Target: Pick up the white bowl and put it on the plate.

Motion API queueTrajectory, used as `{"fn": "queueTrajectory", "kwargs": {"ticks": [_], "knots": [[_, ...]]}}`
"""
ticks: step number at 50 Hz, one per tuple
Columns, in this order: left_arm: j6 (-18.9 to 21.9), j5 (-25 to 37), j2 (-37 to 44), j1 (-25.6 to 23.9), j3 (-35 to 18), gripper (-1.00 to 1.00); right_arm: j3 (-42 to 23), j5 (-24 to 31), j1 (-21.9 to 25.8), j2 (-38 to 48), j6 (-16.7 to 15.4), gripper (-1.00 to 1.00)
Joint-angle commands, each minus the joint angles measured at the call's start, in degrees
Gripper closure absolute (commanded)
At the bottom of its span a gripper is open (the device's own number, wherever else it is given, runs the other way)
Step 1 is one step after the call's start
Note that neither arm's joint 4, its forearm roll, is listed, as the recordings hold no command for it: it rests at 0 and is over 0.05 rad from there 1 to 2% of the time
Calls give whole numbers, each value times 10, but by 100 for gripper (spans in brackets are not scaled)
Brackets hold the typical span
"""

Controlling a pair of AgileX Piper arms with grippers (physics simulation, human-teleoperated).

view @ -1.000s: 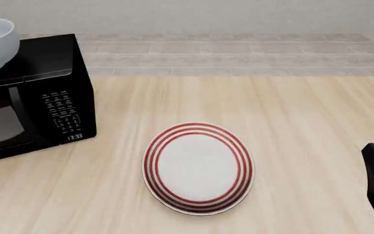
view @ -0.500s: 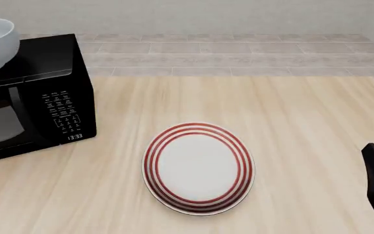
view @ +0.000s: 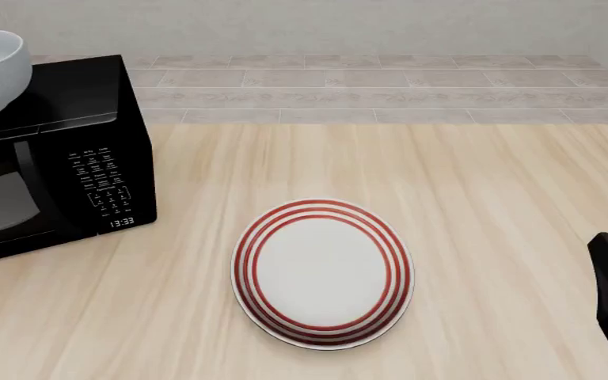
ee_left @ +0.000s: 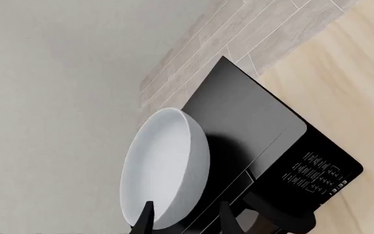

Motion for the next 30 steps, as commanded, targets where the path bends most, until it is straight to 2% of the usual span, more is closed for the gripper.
{"fn": "queueTrajectory", "kwargs": {"ticks": [1, 15, 30], "knots": [[1, -14, 17, 4, 0, -100, 0, -10, 0, 4, 0, -100], [4, -41, 42, 8, 11, -100, 0, -10, 0, 4, 0, -100], [6, -51, 67, 17, -4, -100, 0, -10, 0, 4, 0, -100]]}}
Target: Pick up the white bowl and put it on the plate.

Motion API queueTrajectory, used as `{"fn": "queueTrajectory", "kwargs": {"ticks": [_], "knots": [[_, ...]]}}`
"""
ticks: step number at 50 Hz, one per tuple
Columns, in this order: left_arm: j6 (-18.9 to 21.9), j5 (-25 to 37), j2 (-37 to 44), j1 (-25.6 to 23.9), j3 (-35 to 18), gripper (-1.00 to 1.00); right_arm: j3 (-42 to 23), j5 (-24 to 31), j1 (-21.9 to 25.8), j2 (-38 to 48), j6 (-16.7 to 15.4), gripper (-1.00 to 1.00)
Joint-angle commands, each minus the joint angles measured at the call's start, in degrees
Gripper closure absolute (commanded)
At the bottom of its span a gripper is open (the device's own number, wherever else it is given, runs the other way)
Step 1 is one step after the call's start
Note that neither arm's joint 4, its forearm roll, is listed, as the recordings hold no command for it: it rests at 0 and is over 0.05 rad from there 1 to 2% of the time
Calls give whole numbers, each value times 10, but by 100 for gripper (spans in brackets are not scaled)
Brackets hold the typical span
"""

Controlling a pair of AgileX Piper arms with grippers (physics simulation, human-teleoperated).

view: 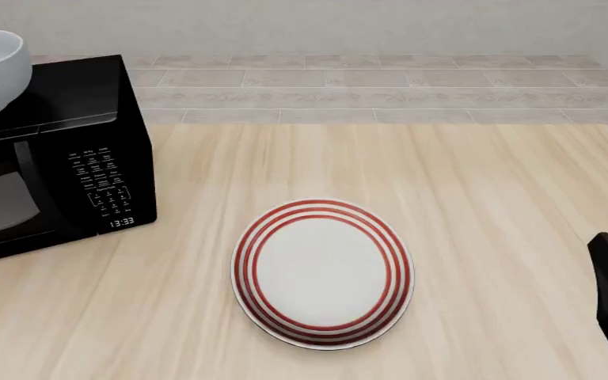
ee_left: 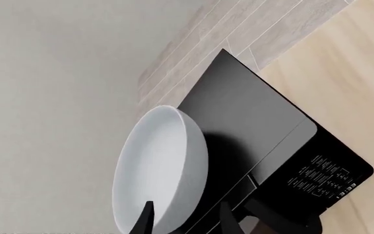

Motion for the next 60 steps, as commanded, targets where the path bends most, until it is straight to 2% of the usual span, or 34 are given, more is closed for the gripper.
{"fn": "queueTrajectory", "kwargs": {"ticks": [1, 31, 39, 42, 60], "knots": [[3, -8, 18, 5, -9, -100, 0, -10, 0, 4, 0, -100], [15, -42, 70, 12, -20, -100, 0, -10, 0, 4, 0, -100], [27, -62, 88, 18, -13, -100, 0, -10, 0, 4, 0, -100], [38, -78, 106, 36, -19, -100, 0, -10, 0, 4, 0, -100], [49, -93, 134, 38, -21, -100, 0, -10, 0, 4, 0, -100]]}}
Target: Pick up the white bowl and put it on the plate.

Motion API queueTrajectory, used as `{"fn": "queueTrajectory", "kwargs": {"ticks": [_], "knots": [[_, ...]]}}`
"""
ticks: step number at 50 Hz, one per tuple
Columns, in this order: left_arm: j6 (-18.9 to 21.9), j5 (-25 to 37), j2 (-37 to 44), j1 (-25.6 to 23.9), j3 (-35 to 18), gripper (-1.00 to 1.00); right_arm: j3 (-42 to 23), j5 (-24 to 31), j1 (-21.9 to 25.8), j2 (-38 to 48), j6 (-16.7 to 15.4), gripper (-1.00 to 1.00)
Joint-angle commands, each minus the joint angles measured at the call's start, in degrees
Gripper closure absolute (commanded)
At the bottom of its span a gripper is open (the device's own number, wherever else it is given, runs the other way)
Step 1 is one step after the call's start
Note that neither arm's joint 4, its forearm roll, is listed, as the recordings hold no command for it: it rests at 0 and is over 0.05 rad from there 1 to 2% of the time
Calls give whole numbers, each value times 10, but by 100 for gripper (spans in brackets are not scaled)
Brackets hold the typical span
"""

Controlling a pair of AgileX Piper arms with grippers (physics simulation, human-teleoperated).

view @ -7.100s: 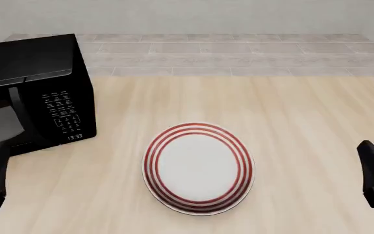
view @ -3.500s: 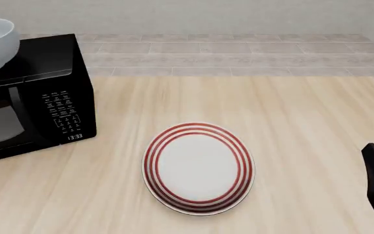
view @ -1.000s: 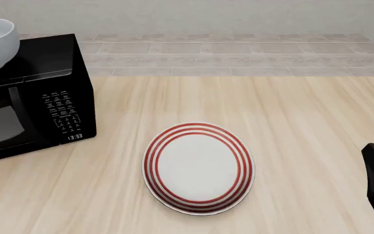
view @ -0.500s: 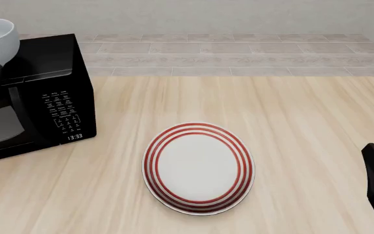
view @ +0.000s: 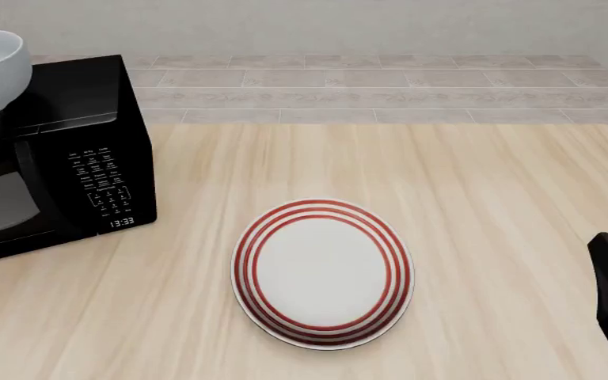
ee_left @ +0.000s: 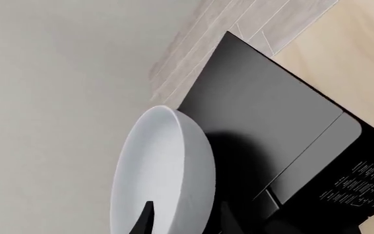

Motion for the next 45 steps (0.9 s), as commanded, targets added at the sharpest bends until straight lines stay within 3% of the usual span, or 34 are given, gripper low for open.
{"fn": "queueTrajectory", "kwargs": {"ticks": [1, 4, 5, 25, 45], "knots": [[8, -5, 25, 7, -1, -100, 0, -10, 0, 4, 0, -100], [7, -3, 25, 4, -2, -100, 0, -10, 0, 4, 0, -100], [7, -3, 24, 2, -1, 100, 0, -10, 0, 4, 0, -100], [11, 25, -7, -9, -3, 100, 0, -10, 0, 4, 0, -100], [22, 93, -107, -29, 7, 100, 0, -10, 0, 4, 0, -100]]}}
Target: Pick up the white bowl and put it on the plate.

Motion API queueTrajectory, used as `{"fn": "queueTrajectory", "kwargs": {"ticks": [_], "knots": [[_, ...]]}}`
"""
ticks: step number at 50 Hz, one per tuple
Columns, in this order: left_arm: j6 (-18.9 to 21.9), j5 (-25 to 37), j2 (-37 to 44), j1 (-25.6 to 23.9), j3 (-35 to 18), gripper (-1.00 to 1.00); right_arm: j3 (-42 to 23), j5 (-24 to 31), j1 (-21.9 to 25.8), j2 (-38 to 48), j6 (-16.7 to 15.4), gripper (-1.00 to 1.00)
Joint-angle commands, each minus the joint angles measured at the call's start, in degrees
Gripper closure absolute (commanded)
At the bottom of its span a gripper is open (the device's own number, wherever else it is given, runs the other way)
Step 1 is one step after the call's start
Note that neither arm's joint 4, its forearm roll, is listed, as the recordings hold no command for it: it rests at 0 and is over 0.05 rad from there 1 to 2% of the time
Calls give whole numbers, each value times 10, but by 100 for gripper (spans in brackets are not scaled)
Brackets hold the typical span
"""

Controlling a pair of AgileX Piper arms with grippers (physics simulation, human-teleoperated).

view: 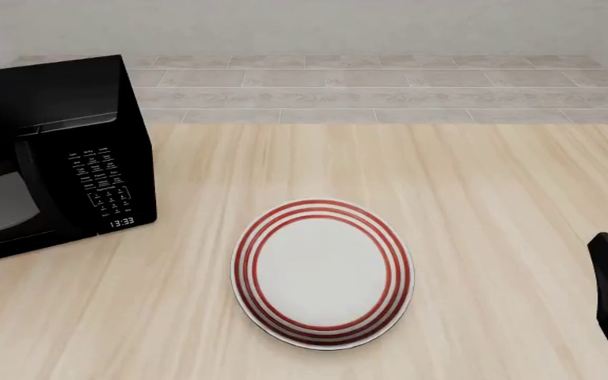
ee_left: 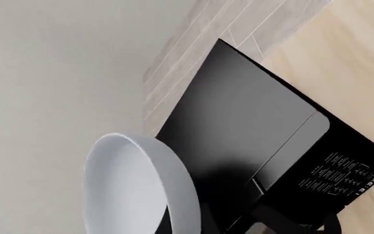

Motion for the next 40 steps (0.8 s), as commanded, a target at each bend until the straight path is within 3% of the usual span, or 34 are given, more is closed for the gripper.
{"fn": "queueTrajectory", "kwargs": {"ticks": [1, 26, 29, 40], "knots": [[11, 40, -54, -9, -5, 100, 0, -10, 0, 4, 0, -100], [17, 90, -131, -55, 14, 100, 0, -10, 0, 4, 0, -100], [12, 110, -123, -65, -17, 100, 0, -10, 0, 4, 0, -100], [-9, 150, -163, -115, -18, 100, 0, -10, 0, 4, 0, -100]]}}
